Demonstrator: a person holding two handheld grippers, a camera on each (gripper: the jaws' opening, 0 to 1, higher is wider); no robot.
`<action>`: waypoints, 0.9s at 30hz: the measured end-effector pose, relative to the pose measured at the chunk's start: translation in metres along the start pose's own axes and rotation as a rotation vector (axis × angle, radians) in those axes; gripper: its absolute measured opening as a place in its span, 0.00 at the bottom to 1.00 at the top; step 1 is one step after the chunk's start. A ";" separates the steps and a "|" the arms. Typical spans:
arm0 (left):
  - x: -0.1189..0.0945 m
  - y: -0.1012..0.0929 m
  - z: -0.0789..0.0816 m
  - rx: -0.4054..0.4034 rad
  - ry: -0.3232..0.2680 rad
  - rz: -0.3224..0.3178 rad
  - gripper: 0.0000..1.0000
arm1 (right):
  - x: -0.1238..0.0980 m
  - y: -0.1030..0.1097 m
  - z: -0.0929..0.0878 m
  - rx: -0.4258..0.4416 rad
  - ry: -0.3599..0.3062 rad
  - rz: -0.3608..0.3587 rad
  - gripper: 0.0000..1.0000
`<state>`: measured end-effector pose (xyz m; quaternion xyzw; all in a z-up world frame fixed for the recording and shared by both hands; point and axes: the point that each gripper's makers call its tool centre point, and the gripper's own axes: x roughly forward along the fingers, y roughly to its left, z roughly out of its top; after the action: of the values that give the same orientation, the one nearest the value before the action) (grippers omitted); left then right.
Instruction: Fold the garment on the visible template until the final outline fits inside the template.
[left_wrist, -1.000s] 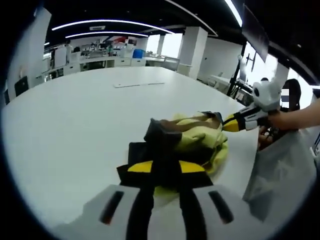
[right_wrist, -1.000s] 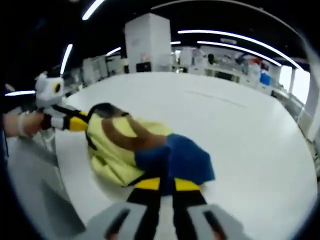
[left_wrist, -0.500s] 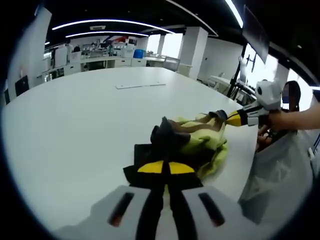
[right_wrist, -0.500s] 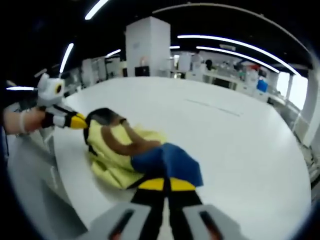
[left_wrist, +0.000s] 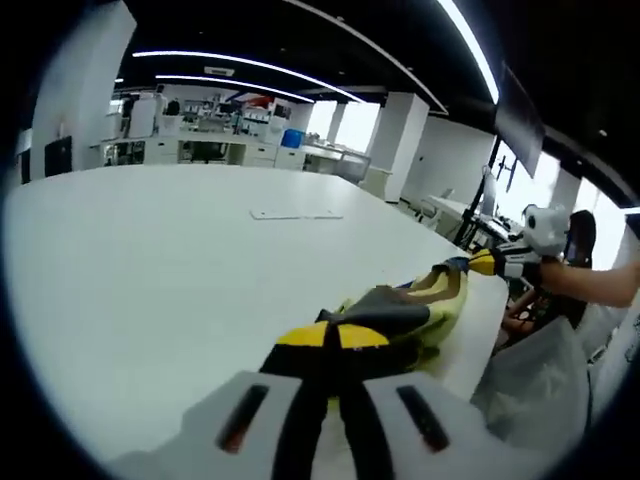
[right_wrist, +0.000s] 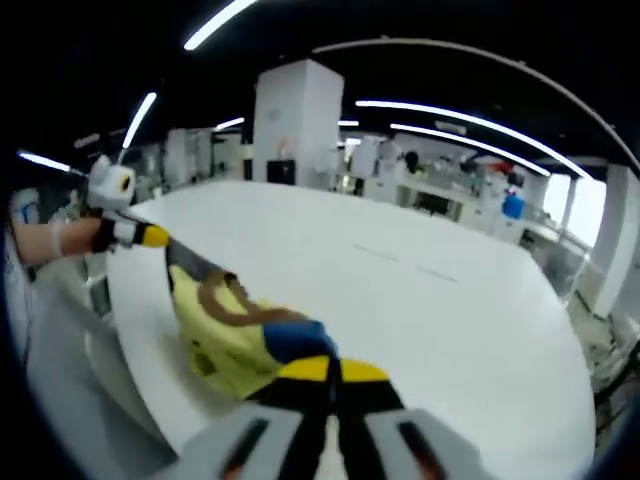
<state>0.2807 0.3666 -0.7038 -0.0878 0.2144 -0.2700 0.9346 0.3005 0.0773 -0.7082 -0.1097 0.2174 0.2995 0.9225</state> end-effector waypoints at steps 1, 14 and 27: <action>-0.002 0.001 0.004 0.004 -0.009 0.001 0.00 | -0.003 0.000 0.005 -0.001 -0.009 -0.001 0.00; -0.029 0.004 0.067 0.054 -0.136 0.021 0.00 | -0.034 0.008 0.073 -0.005 -0.161 0.029 0.00; -0.058 0.002 0.149 0.165 -0.263 0.033 0.00 | -0.066 0.008 0.177 -0.085 -0.381 0.027 0.00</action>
<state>0.3046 0.4073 -0.5508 -0.0418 0.0688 -0.2576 0.9629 0.3072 0.1093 -0.5215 -0.0867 0.0276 0.3362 0.9374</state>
